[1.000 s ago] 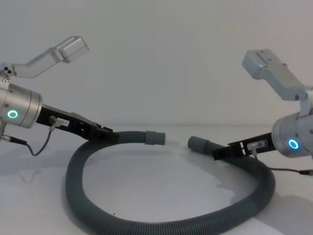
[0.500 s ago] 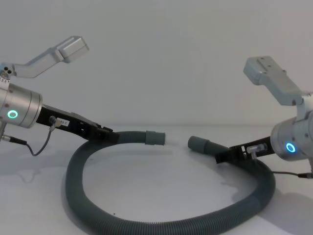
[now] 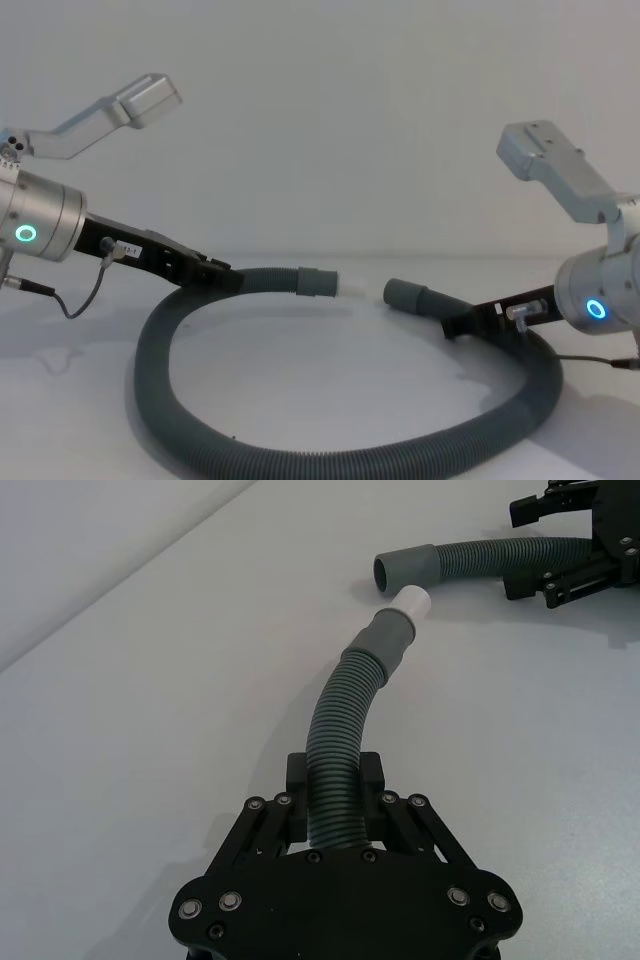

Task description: Use both hands to pick up one end of the pipe from the table, align the ends, and insert them.

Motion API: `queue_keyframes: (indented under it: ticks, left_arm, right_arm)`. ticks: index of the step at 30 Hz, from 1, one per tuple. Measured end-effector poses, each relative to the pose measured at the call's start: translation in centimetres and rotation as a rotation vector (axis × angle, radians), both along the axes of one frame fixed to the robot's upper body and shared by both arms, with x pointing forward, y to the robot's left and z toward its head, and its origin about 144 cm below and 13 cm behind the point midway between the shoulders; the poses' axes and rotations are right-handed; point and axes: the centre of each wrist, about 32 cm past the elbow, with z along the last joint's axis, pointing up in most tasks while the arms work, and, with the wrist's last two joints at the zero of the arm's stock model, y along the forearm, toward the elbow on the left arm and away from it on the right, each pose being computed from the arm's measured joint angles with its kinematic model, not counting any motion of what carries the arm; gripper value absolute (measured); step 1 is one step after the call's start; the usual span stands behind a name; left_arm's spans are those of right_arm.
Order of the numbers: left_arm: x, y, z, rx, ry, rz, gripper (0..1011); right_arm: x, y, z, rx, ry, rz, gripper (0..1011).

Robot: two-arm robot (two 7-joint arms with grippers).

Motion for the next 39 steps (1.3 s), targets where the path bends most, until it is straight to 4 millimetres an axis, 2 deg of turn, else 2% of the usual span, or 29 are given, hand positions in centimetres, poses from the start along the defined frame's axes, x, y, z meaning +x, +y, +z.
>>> queue_keyframes:
  ticks: [20, 26, 39]
  left_arm:
    - [0.0, 0.0, 0.0, 0.0, 0.0, 0.0, 272]
    - [0.0, 0.0, 0.0, 0.0, 0.0, 0.0, 272]
    - [0.0, 0.0, 0.0, 0.0, 0.0, 0.0, 272]
  right_arm:
    - [0.03, -0.09, -0.24, -0.007, -0.002, 0.006, 859]
    - [0.04, -0.15, -0.26, -0.009, -0.002, 0.004, 1002]
    - [0.04, -0.15, -0.3, -0.009, 0.0, 0.004, 1000]
